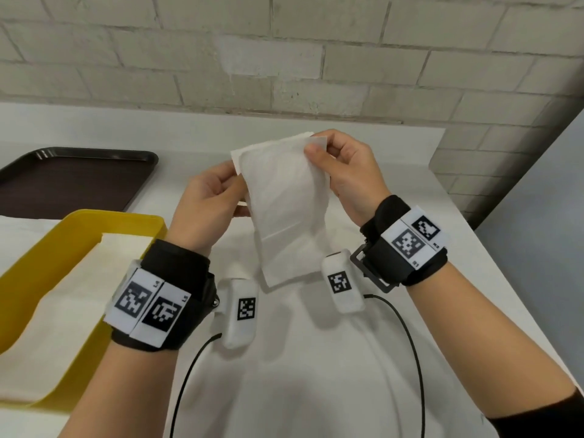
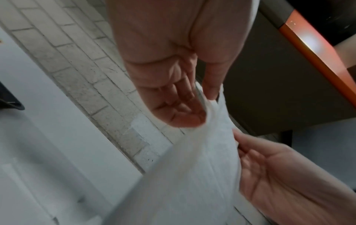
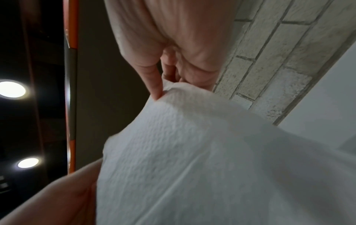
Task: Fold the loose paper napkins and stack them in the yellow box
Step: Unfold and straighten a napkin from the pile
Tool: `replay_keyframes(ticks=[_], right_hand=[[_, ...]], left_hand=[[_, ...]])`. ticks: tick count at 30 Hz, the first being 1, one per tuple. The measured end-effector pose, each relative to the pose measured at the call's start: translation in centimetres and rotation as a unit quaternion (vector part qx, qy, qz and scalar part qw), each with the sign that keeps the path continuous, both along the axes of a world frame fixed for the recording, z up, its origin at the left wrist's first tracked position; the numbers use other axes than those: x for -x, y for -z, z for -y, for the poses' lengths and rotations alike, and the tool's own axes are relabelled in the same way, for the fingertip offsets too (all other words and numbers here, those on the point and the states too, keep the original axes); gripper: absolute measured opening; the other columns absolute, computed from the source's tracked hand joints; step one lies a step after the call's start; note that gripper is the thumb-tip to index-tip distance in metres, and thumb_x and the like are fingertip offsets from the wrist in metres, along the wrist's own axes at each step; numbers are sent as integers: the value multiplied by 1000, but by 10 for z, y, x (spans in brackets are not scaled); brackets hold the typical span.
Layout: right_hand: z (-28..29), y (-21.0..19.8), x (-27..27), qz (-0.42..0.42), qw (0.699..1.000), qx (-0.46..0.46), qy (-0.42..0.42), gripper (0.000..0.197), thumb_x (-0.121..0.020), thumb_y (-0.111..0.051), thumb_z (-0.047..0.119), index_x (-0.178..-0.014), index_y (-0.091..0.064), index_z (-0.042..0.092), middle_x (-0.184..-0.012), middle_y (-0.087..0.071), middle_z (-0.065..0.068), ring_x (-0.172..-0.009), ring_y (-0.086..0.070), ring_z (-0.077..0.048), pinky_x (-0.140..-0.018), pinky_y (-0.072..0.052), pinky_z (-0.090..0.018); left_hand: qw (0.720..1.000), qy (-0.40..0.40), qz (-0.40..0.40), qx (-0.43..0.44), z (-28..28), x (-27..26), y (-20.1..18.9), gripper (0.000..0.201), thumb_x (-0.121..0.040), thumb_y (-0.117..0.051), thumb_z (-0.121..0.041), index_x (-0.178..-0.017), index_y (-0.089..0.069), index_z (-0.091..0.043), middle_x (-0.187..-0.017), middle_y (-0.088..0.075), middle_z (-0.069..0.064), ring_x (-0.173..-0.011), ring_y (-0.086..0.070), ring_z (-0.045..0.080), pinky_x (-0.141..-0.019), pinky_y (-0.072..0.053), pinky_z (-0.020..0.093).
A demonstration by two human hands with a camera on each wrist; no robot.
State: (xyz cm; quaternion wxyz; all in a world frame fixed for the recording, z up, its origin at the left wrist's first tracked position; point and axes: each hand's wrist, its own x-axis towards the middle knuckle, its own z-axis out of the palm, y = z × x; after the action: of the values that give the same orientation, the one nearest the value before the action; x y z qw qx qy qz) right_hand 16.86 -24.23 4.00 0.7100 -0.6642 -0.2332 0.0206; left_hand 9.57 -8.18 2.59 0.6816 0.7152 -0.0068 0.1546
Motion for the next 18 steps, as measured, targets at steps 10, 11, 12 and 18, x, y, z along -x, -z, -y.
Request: replay_keyframes(ticks=[10, 11, 12, 18], right_hand=[[-11, -4, 8, 55, 993, 75, 72, 18, -95, -47, 11, -80, -44, 21, -86, -52, 0, -80, -50, -16, -77, -45, -38], [-8, -5, 9, 49, 996, 65, 43, 18, -95, -47, 8, -82, -44, 21, -87, -51, 2, -81, -51, -14, -76, -46, -34], [-3, -7, 10, 49, 997, 65, 14, 19, -94, -47, 6, -86, -43, 22, -88, -50, 3, -81, -52, -13, -74, -47, -28], [45, 1, -14, 36, 962, 265, 50, 24, -89, -56, 7, -90, -40, 25, -80, -49, 3, -66, -55, -14, -63, -48, -24]], left_hand=[[997, -36, 60, 23, 32, 6, 9, 30, -90, -52, -41, -114, -56, -24, -110, -65, -11, -106, -61, 4, -89, -49, 21], [996, -48, 69, 13, 34, 5, 11, 26, -90, -57, -29, -114, -56, -20, -109, -65, -9, -103, -63, 6, -85, -50, 21], [995, -63, 71, 13, 34, 3, 13, 23, -91, -57, -21, -113, -57, -17, -107, -65, -7, -100, -64, 8, -82, -51, 22], [993, -117, 21, -9, 16, -2, 23, 18, -97, -47, -17, -108, -60, -12, -102, -66, 0, -97, -64, 16, -79, -52, 24]])
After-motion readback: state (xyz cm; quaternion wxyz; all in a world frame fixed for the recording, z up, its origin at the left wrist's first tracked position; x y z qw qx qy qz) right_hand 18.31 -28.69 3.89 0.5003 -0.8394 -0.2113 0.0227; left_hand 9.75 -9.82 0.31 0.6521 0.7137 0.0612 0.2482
